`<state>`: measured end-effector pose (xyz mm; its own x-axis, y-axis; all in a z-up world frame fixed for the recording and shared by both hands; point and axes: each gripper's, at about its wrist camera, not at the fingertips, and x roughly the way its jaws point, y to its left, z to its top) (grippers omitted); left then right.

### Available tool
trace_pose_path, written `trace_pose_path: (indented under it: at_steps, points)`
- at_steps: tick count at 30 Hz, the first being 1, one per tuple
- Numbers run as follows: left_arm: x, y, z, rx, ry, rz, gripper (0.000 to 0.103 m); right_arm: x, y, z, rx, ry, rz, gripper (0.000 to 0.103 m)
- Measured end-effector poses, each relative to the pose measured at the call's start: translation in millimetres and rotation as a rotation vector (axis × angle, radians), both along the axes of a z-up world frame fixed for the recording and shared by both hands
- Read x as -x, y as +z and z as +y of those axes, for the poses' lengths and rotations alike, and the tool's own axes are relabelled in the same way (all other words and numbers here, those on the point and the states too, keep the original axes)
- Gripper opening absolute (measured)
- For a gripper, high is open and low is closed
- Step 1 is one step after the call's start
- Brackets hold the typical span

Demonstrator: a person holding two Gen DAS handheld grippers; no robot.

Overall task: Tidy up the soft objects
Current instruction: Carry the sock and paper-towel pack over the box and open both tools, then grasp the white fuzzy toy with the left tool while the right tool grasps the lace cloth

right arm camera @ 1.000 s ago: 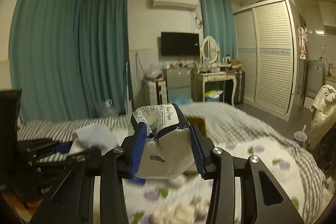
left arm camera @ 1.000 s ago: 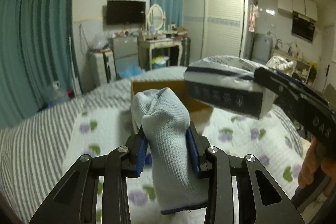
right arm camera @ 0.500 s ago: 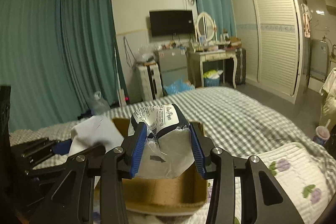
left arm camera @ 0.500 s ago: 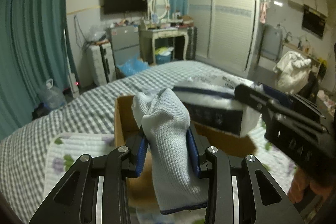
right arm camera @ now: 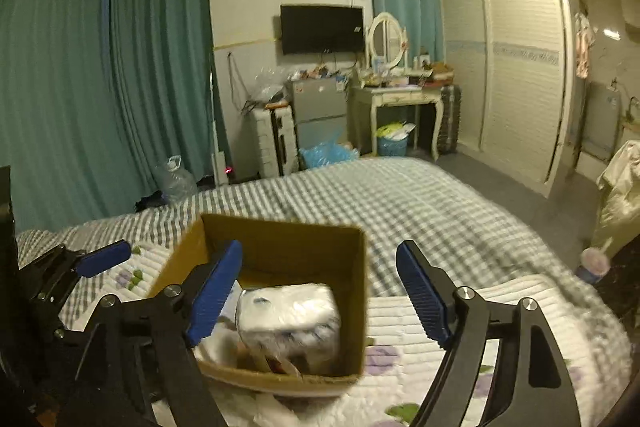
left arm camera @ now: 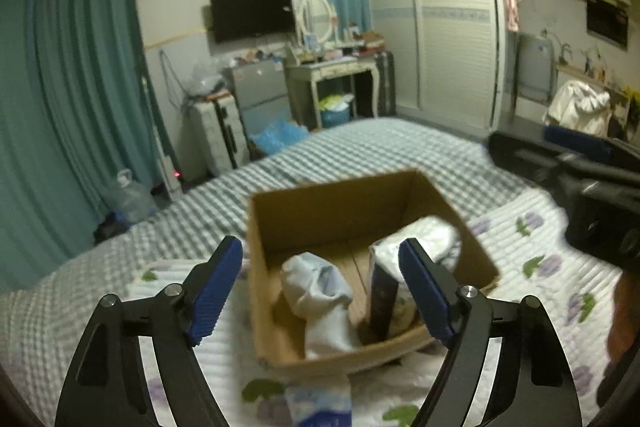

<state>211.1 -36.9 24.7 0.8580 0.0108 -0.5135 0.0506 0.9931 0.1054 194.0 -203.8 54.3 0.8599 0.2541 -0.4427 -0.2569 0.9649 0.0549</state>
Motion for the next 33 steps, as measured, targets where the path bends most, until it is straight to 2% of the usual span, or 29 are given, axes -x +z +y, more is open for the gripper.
trace_pose_path:
  at_steps: [3, 5, 7, 8, 11, 13, 17, 19, 23, 27, 33]
  points:
    - [39, 37, 7, 0.034, -0.005, -0.046, 0.082, 37, 44, -12, -0.015, -0.010, -0.041, 0.080]
    - [70, 62, 11, 0.054, -0.010, -0.088, 0.082, 67, 70, -16, -0.003, -0.010, -0.072, 0.086]
    - [100, 82, 11, 0.071, -0.001, -0.130, 0.096, 100, 93, -16, 0.025, -0.005, -0.092, 0.090]
    - [120, 91, 13, 0.080, 0.007, -0.154, 0.096, 118, 103, -16, 0.042, 0.003, -0.106, 0.092]
    - [153, 99, 19, 0.097, 0.021, -0.159, 0.096, 155, 115, -14, 0.091, 0.001, -0.107, 0.103]
    - [171, 96, 21, 0.114, 0.015, -0.142, 0.096, 180, 112, -12, 0.103, 0.020, -0.085, 0.103]
    - [198, 67, 25, 0.151, 0.011, -0.107, 0.096, 220, 85, -6, 0.148, 0.028, -0.058, 0.103]
    - [203, 46, 25, 0.149, 0.013, -0.071, 0.096, 234, 62, -1, 0.162, 0.042, -0.039, 0.103]
    - [210, -10, 23, 0.136, 0.022, 0.015, 0.096, 250, 10, 11, 0.173, 0.073, -0.020, 0.103]
    - [209, -54, 21, 0.125, 0.038, 0.079, 0.093, 244, -36, 21, 0.177, 0.075, 0.012, 0.103]
    - [196, -112, 30, 0.162, 0.042, 0.197, 0.093, 219, -95, 22, 0.190, 0.053, 0.110, 0.103]
